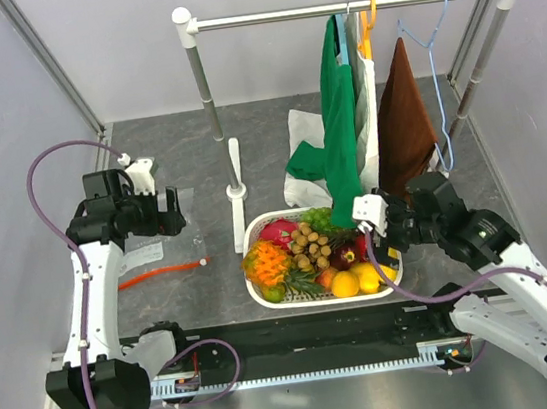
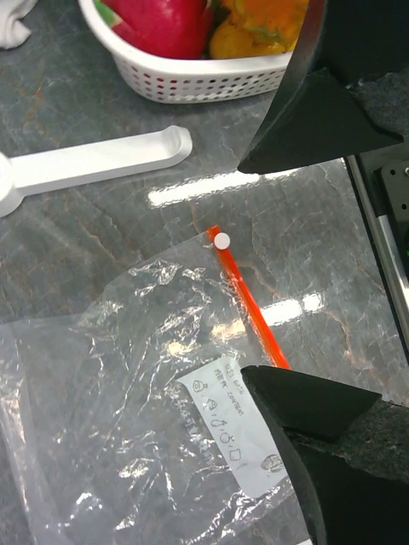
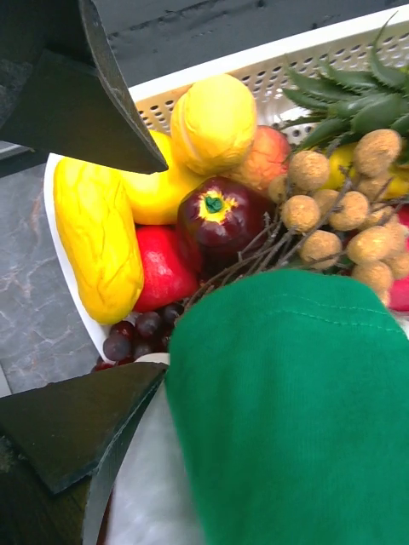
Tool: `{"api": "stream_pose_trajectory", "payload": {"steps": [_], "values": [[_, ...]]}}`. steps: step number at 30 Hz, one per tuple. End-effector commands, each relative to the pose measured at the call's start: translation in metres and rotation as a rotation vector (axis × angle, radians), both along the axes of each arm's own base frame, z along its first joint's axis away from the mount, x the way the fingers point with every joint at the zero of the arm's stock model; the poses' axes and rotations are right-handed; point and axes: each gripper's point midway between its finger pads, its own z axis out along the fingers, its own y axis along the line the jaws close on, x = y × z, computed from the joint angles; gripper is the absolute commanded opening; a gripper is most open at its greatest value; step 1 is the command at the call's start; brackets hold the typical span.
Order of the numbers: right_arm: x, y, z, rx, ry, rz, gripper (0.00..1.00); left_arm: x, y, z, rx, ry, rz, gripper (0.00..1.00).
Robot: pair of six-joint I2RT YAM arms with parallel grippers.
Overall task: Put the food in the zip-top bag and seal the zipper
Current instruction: Pick up the zipper food storage bag at the center of the board.
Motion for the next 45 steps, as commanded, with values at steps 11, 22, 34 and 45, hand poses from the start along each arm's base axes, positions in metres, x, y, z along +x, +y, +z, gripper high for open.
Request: {"api": "stream_pose_trajectory", "payload": {"steps": [11, 22, 34, 45], "values": [[-0.028, 0.072, -0.003, -0.095, 0.036, 0.273, 0.98, -0.042, -0.015, -0.003, 0.124, -0.009, -0.421, 1.0], [-0.04, 0.174, 0.058, 0.025, 0.006, 0.364, 0.98, -0.089, 0.003, -0.054, 0.389, 0.022, -0.844, 0.97], [-0.042, 0.213, 0.086, 0.206, 0.037, 0.312, 0.98, -0.039, 0.044, -0.129, 0.663, 0.045, -0.925, 0.8], [-0.043, 0.225, 0.105, 0.311, 0.028, 0.312, 0.98, -0.032, 0.104, -0.149, 0.84, 0.131, -0.972, 0.82]]}}
